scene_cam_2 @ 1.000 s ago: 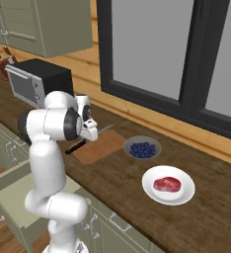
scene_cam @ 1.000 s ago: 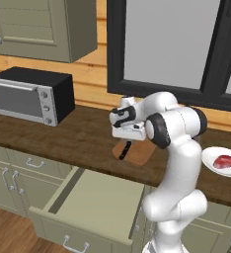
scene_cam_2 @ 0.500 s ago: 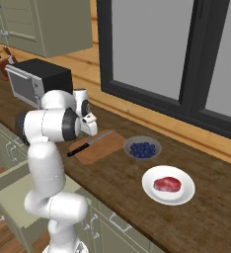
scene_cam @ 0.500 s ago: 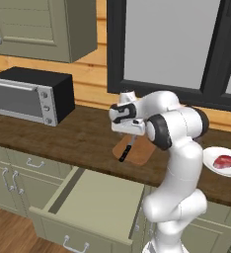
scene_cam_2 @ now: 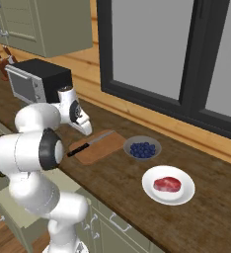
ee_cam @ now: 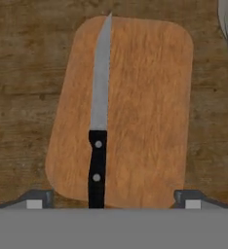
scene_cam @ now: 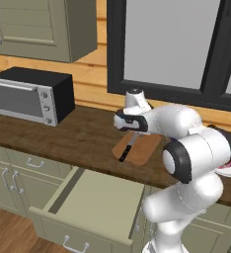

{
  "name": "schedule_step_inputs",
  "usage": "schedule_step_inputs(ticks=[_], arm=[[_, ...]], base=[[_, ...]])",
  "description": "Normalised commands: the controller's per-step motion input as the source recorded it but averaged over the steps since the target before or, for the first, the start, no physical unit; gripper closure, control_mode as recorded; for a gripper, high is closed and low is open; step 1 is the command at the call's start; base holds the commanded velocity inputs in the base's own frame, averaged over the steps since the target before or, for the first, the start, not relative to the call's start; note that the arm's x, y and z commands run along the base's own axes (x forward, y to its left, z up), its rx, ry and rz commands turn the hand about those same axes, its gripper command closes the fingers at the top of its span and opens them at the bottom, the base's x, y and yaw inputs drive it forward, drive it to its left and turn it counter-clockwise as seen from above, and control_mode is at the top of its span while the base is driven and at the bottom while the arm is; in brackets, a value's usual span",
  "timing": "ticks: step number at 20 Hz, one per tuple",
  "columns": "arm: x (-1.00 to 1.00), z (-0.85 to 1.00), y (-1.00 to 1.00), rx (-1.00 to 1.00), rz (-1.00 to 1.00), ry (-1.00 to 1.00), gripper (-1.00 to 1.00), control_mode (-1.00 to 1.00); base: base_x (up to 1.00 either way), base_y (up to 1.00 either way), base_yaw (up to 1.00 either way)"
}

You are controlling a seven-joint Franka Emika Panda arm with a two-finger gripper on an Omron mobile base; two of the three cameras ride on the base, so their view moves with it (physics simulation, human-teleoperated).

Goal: Pick up the knife from the drawer and place it on the cutting board. Then place the meat from the plate to the cutting board.

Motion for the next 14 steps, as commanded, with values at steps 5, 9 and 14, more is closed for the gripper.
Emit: schedule_step_inputs(ticks=[5, 9, 14], arm=[[-0.57, 0.79, -0.36, 0.00, 0.00, -0.32, -1.00, -1.00], [-0.37, 0.62, -0.67, 0.00, 0.00, -0.06, -1.00, -1.00], [-0.55, 0.20, -0.99, 0.00, -0.04, 0.00, -1.00, -1.00]], base=[[0.00, 0.00, 0.00], [0.00, 0.00, 0.00], [0.00, 0.00, 0.00]])
